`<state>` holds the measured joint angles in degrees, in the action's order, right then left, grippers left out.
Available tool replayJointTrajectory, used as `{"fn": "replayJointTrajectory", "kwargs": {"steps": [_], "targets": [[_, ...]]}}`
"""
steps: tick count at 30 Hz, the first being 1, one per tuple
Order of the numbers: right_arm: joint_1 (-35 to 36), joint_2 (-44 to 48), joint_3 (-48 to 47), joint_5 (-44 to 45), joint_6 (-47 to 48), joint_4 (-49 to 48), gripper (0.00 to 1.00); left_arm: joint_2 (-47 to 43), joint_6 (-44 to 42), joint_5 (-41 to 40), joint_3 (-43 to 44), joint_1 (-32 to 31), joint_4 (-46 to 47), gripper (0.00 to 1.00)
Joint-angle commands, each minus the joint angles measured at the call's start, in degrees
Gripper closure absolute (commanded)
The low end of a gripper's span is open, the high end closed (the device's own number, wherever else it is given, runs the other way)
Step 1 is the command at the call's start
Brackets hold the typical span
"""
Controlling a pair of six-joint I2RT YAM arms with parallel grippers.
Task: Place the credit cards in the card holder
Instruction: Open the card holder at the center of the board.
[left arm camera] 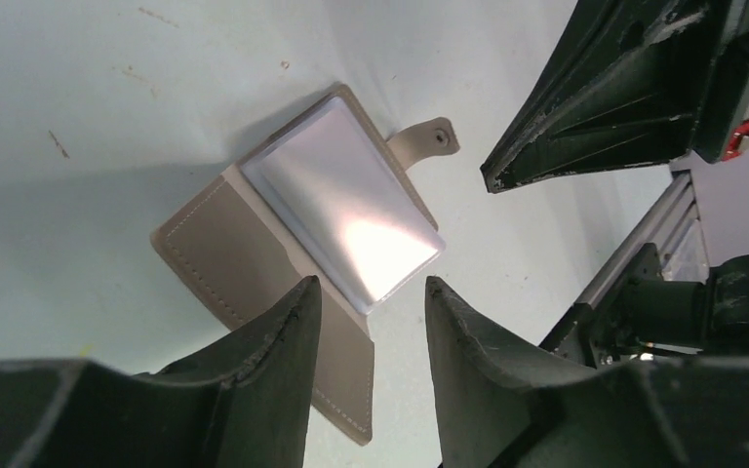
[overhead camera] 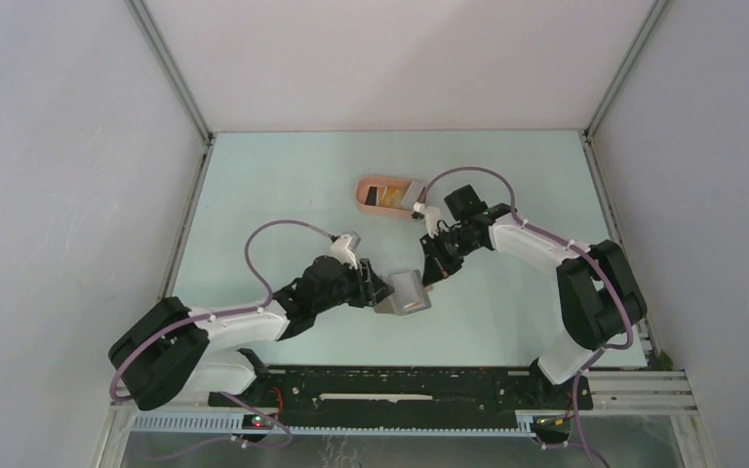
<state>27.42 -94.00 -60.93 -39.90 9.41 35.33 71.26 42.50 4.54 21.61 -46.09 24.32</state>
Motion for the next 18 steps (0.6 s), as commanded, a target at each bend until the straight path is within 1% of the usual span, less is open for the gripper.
{"fn": "replayJointTrajectory", "kwargs": {"steps": [1,4,9,18], "targets": [[3.2,-1.4,-1.7,7.9,-3.4,-3.5,0.97,2.9,-0.6,-2.3,1.5,-0.7,0.7,0.51],[4.8,-3.9,-2.1,11.9,-4.2,-3.7,1.00,5.1,-0.3,-2.5,1.6,-0.6,1.1,0.51],[6.4,-6.1,-2.6,16.9,-5.4,-3.9,1.00,7.0,0.0,-2.9,1.1,-0.6,1.8,0.52],[8.0,-6.8,-3.6,12.2,-5.5,-3.6,1.00,8.7,0.8,-1.6,-0.5,-0.6,5.5,0.51]]}}
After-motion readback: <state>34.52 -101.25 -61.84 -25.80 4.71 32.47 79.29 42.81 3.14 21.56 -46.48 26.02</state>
